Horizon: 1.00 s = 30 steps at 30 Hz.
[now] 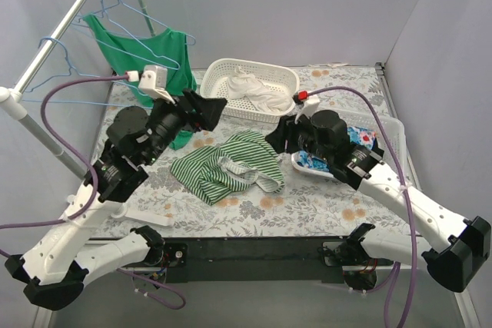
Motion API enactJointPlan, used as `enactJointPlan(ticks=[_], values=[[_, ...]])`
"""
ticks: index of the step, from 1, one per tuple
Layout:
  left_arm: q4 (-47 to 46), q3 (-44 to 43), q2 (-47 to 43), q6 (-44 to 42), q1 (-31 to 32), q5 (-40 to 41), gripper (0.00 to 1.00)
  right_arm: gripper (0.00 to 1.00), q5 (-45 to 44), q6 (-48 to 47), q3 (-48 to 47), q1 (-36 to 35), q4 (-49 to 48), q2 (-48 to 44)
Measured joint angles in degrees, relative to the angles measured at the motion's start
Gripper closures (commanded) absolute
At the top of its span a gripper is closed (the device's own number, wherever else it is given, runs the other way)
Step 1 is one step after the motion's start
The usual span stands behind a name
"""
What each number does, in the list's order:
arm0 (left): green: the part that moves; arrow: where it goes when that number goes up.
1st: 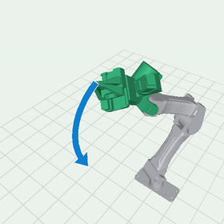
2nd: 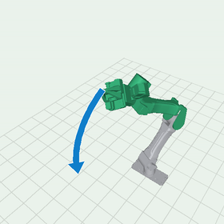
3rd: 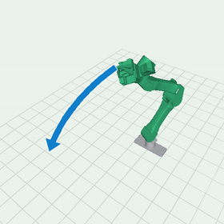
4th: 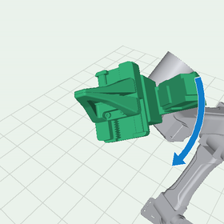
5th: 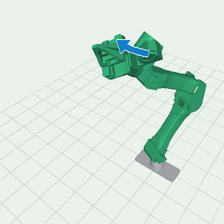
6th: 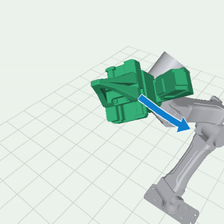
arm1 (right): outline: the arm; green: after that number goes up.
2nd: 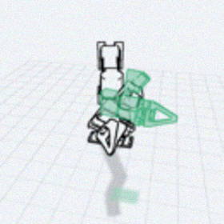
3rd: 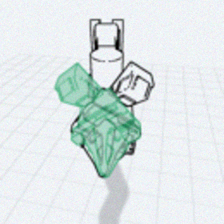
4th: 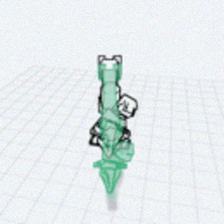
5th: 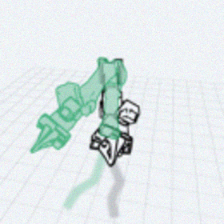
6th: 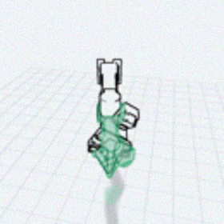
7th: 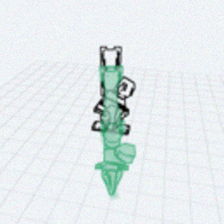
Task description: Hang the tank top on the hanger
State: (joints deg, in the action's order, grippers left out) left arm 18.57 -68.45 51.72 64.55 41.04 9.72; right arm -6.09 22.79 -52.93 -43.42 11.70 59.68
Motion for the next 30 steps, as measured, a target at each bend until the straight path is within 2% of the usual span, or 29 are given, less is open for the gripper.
enactJointPlan(ticks=[6,11,19,22,30], values=[[-0.26,-12.96,0.37,-0.79,0.00,0.44,0.18,0.44,14.67,-5.03,-12.20,-0.04,-10.82,10.01],[-1.18,-19.89,0.57,-0.92,0.00,5.88,0.18,0.45,24.94,-7.21,-33.59,-0.09,-17.46,27.19],[-1.14,-21.59,1.05,-1.38,0.00,10.73,0.18,0.46,32.54,-9.73,-68.13,0.13,-21.68,54.71],[-0.70,-22.75,1.44,-2.12,0.00,11.67,0.18,0.46,33.51,-9.53,-73.92,0.28,-22.73,61.57],[-0.50,-24.20,0.44,-4.09,0.00,13.09,0.18,0.48,33.18,-7.91,-74.53,0.33,-26.75,69.24]])
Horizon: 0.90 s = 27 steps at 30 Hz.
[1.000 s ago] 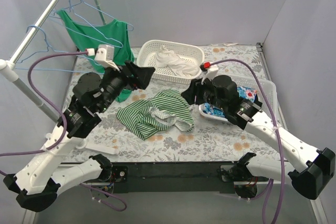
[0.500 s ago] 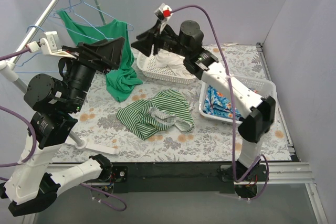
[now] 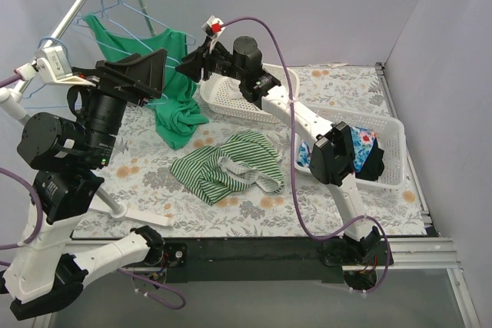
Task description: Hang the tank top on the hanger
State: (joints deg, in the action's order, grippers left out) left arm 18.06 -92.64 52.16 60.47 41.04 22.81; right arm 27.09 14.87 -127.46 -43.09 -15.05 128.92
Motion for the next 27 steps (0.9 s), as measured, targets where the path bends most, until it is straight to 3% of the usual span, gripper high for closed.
enactJointPlan(ticks=[12,19,21,24,27], values=[[-0.02,0.00,-0.79,-1.86,0.00,0.74,0.18,0.52,-0.57,3.26,-1.33,-0.85,-8.24,1.77],[-0.04,0.02,-1.60,-2.67,0.00,1.03,0.20,0.77,-1.70,4.17,-2.21,-2.25,-9.75,4.07],[-0.04,0.04,-1.95,-2.82,0.00,1.25,0.20,0.80,-1.97,4.50,-2.21,-2.60,-10.60,4.63],[-0.07,0.22,-2.49,-3.06,0.00,1.60,0.21,0.96,-2.58,4.63,-2.21,-3.13,-11.58,5.07],[-0.09,0.35,-2.89,-3.45,0.00,2.08,0.21,0.99,-2.97,4.57,-2.21,-3.52,-12.81,5.18]])
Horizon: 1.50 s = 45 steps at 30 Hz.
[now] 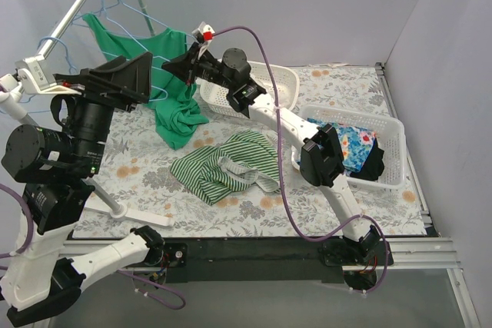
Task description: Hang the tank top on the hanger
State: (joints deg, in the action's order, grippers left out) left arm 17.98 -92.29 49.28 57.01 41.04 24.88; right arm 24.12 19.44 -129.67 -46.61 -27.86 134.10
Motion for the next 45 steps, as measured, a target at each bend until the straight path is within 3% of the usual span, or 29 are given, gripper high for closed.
enactJointPlan(ticks=[15,30,45], values=[[-0.72,0.00,-0.90,-2.14,0.00,2.89,0.20,0.99,-3.32,-0.63,0.24,-0.39,-3.28,-0.42],[-6.01,0.00,-2.43,-5.18,0.00,6.88,0.19,0.99,-4.74,-5.01,15.28,-0.37,-4.81,-15.15],[-6.38,0.42,3.21,-4.48,0.00,9.49,0.24,0.99,-7.80,-9.01,51.17,2.03,-6.93,-39.41]])
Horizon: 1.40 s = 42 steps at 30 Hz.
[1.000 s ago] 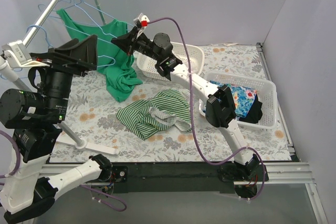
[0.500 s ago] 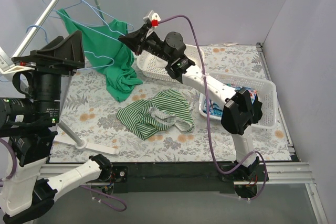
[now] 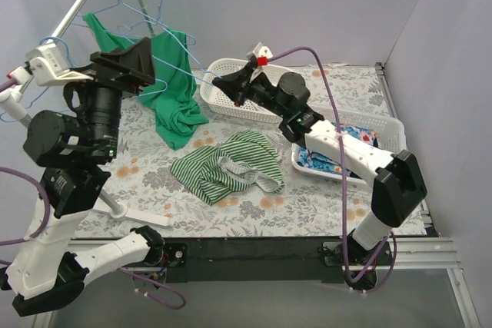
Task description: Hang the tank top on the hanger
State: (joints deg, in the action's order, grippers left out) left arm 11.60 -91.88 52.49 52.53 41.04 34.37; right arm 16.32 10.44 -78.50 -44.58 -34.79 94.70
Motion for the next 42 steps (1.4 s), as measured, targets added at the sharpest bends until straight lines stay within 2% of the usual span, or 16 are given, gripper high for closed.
enactJointPlan(ticks=[2,6,9,11,15,18,23,29,42], values=[[0.79,1.05,1.11,1.03,0.00,0.17,0.26,0.99,-1.57,-0.39,5.09,0.57,-0.81,-4.57],[3.43,4.17,4.98,5.09,0.00,0.37,0.30,0.99,-5.97,-1.90,20.79,1.03,0.87,-20.87],[5.20,4.52,8.87,7.45,0.00,-0.79,0.32,0.99,-8.22,-2.32,27.43,1.07,2.95,-29.99],[6.64,4.57,12.04,8.68,0.00,-2.89,0.33,0.99,-9.46,-2.32,32.63,1.07,6.08,-37.16],[11.21,4.39,18.14,9.27,0.00,-9.01,0.33,0.99,-11.61,-2.78,36.28,1.07,15.69,-45.53],[13.11,3.21,20.81,6.32,0.00,-13.92,0.32,0.99,-10.99,-2.99,36.48,1.07,22.18,-47.69],[14.01,2.89,22.43,0.68,0.00,-17.16,0.31,0.99,-8.72,-2.95,36.52,1.07,27.78,-49.37],[14.53,2.03,23.58,-4.09,0.00,-17.79,0.31,0.99,-7.08,-2.93,36.52,1.07,32.04,-49.62],[13.42,6.32,24.02,-5.77,0.00,-19.08,0.34,0.99,-5.84,-2.89,35.47,1.07,36.54,-51.45]])
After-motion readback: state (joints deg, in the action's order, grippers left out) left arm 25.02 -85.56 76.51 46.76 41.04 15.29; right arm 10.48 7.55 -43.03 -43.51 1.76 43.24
